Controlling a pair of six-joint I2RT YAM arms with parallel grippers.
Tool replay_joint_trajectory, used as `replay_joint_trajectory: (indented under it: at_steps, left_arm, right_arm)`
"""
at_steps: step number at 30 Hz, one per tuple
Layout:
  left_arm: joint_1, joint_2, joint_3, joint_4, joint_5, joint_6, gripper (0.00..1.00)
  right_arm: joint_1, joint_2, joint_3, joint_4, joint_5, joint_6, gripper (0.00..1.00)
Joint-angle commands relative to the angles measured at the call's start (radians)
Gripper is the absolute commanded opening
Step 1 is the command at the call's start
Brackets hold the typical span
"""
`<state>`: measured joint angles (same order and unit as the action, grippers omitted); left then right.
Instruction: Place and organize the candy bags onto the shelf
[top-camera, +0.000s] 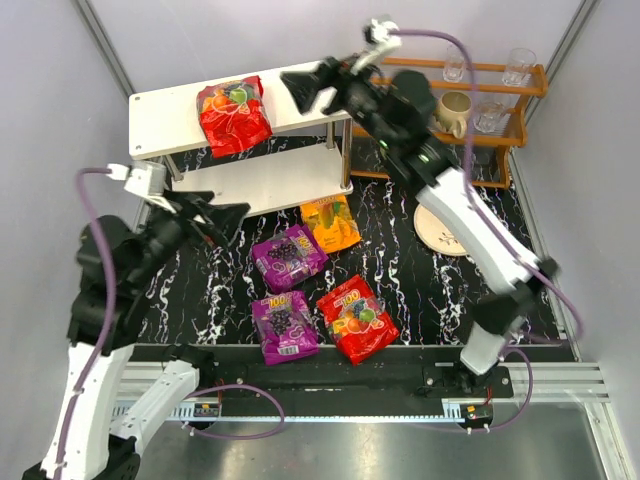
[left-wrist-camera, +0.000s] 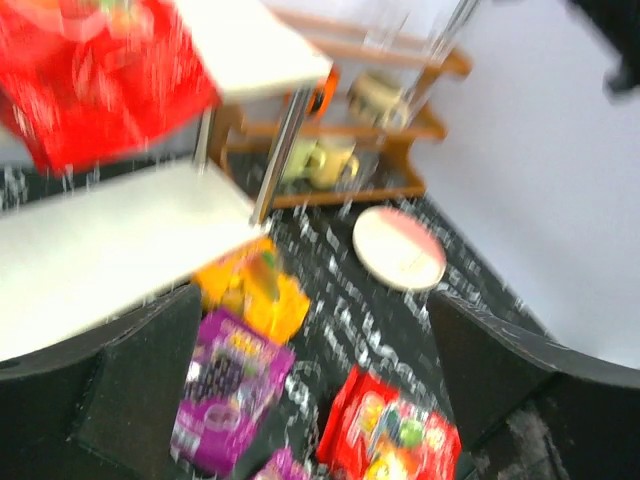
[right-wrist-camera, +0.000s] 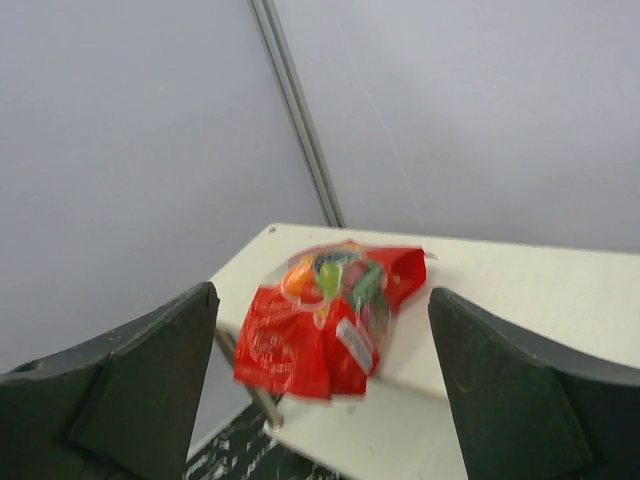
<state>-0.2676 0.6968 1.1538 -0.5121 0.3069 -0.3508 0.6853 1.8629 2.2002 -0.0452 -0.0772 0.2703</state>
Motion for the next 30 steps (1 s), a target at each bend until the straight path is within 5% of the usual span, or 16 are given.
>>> replay_joint_trajectory:
  at_steps: [1, 7, 10, 17, 25, 30]
  left_arm:
    - [-0.002, 0.085, 0.135, 0.078, -0.070, -0.056, 0.99]
    - [0.002, 0.381, 0.332, 0.089, -0.192, 0.022, 0.99]
    - [0.018, 0.472, 0.403, 0.127, -0.235, 0.039, 0.98]
    - [0.073, 0.584, 0.478, 0.162, -0.344, 0.033, 0.97]
    - [0.136, 0.554, 0.468, 0.267, -0.190, -0.027, 0.94]
    - [0.154, 0.598, 0.489, 0.255, -0.222, -0.022, 0.91]
  right_arm:
    - [-0.003, -0.406, -0.531, 0.272, 0.073, -0.031, 0.95]
    - [0.000, -0.885, -1.096, 0.318, 0.212, 0.064, 0.96]
    - [-0.001, -1.046, -1.200, 0.200, 0.231, 0.089, 0.98]
    - [0.000, -1.281, -1.287, -0.074, 0.323, 0.102, 1.00]
    - [0.000, -1.369, -1.367, -0.142, 0.326, 0.133, 1.00]
    - [-0.001, -1.366, -1.387, -0.160, 0.324, 0.139, 1.00]
